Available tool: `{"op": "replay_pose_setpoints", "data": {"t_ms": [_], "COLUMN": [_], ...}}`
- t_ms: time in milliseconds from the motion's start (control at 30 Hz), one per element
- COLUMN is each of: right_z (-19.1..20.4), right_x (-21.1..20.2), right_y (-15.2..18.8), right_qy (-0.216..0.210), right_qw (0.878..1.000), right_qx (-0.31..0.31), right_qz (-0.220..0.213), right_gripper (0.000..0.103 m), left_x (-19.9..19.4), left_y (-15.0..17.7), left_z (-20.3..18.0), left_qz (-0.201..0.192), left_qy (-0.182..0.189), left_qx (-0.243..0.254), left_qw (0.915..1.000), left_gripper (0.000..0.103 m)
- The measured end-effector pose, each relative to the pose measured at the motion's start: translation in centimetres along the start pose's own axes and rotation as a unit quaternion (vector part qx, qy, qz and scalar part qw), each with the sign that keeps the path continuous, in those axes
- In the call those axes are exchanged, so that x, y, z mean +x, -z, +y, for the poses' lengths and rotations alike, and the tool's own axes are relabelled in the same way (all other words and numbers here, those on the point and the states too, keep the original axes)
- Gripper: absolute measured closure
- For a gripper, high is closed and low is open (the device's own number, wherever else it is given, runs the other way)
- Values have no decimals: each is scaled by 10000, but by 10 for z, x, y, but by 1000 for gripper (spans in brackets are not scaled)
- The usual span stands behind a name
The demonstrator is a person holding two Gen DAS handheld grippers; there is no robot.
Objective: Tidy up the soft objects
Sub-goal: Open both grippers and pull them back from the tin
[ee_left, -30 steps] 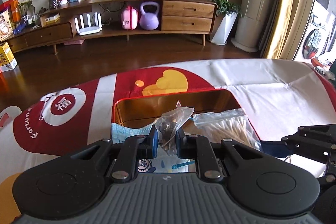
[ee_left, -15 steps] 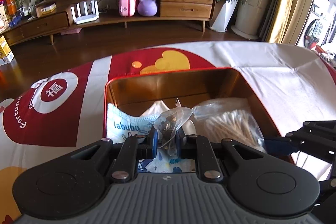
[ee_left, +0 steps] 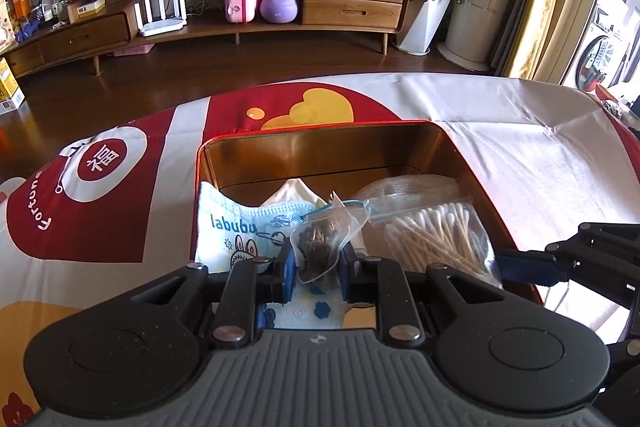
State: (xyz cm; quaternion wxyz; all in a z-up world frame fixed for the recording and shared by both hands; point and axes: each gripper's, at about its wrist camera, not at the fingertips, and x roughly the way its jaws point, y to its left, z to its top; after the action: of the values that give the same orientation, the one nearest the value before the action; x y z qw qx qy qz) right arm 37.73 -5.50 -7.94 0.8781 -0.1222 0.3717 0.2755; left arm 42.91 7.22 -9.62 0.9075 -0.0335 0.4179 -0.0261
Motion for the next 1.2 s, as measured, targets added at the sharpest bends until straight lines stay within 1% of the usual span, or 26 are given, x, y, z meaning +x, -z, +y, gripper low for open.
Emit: {"op": "replay_pose_setpoints", "data": {"t_ms": [133,167,200,233,267,400,533,700,833,1000,1200], "right_z": [1,1,1,1,1,-1,-1,1,5,12,18], "right_x": [-8,-10,-13,-16,-20,-38,-56,-79,-99,-125,-152], "right_y": [-1,-1,-1,0,1,2,3,4,7,12,21], "right_qy": [32,24,19,20,18,-30,-64,-78,-51,-41,-100], "right_qw": [10000,10000,10000,10000,9999,9997,9994,9987,9981,9972,9960], "right_qx": [7,15,26,44,60,141,186,303,318,358,405], "right_qz": [-36,-42,-52,-75,-104,-209,-301,-412,-519,-662,-784], "right_gripper": [41,41,41,40,40,39,33,32,27,22,16], "left_x": [-9,-11,-14,-18,-21,-37,-57,-85,-108,-138,-170], "left_y": [1,1,1,2,3,5,9,12,17,27,43], "left_z": [-3,-4,-4,-4,-5,-5,-9,-14,-17,-22,-26], "left_qz": [-18,-19,-31,-72,-128,-206,-332,-484,-611,-769,-905], "left_qy": [-31,-35,-30,-25,-28,20,32,77,120,125,247], "left_qx": [32,42,50,58,62,6,38,73,65,83,22], "left_qw": [10000,10000,10000,10000,9999,9998,9994,9988,9980,9969,9956], "left_gripper": [71,64,50,45,44,44,44,44,44,44,43]}}
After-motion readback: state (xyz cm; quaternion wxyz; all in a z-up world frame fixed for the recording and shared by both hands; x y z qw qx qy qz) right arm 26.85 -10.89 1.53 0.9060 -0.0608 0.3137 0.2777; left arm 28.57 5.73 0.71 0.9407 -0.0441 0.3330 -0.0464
